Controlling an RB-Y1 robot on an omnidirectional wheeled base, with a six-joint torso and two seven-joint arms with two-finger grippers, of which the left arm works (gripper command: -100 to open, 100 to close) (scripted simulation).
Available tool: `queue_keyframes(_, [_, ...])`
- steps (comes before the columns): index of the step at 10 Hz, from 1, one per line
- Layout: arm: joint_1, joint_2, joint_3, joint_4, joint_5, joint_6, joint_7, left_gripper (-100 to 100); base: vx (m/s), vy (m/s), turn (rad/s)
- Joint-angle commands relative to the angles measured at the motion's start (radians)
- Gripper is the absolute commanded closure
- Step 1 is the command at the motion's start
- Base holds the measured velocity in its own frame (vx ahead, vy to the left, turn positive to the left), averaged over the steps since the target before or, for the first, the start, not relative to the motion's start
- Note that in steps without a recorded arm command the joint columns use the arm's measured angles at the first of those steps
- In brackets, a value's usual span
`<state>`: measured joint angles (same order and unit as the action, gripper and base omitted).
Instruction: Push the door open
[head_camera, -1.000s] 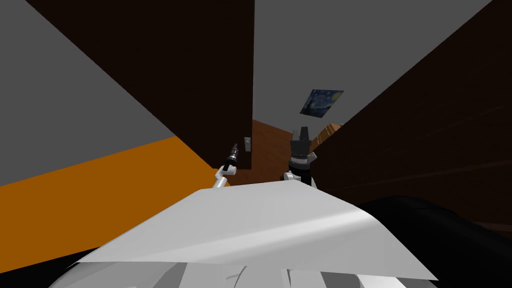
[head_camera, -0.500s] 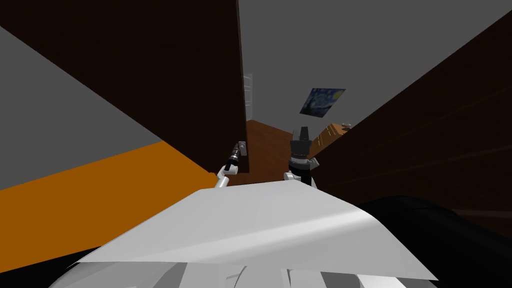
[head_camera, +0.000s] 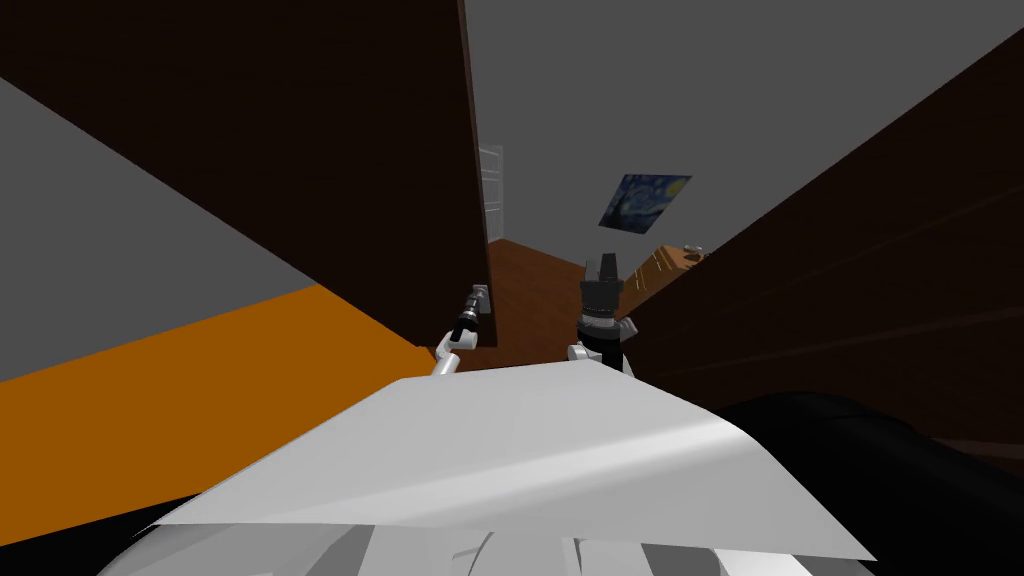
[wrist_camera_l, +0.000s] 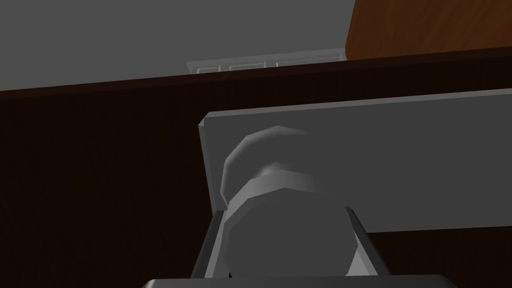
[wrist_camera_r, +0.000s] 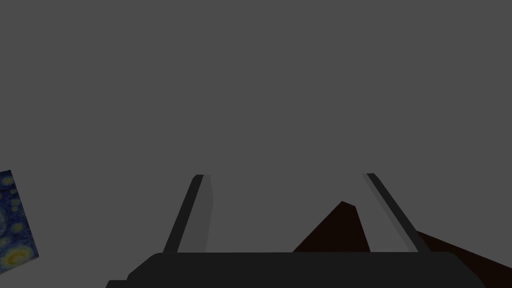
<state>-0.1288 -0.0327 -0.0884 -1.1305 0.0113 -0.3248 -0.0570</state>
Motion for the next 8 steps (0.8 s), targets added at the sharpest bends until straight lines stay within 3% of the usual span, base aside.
queue_keyframes(1, [0.001, 0.002, 0.002, 0.0, 0.0, -0.001, 0.0, 100, -0.01, 0.007, -0.004])
queue_keyframes(3, [0.001, 0.002, 0.002, 0.0, 0.0, -0.001, 0.0, 100, -0.003, 0.0, 0.002])
queue_keyframes(4, [0.01, 0.019, -0.021, -0.008, 0.018, 0.003, -0.016, 100, 0.077, 0.002, 0.156])
queue_keyframes(6, [0.019, 0.036, -0.045, -0.019, 0.039, 0.006, -0.035, 100, 0.149, -0.003, 0.261])
queue_keyframes(7, [0.039, 0.046, -0.077, -0.038, 0.041, 0.015, -0.037, -100, 0.022, 0.049, 0.242])
queue_keyframes(8, [0.047, 0.05, -0.091, -0.046, 0.044, 0.017, -0.041, -100, -0.102, 0.063, 0.139])
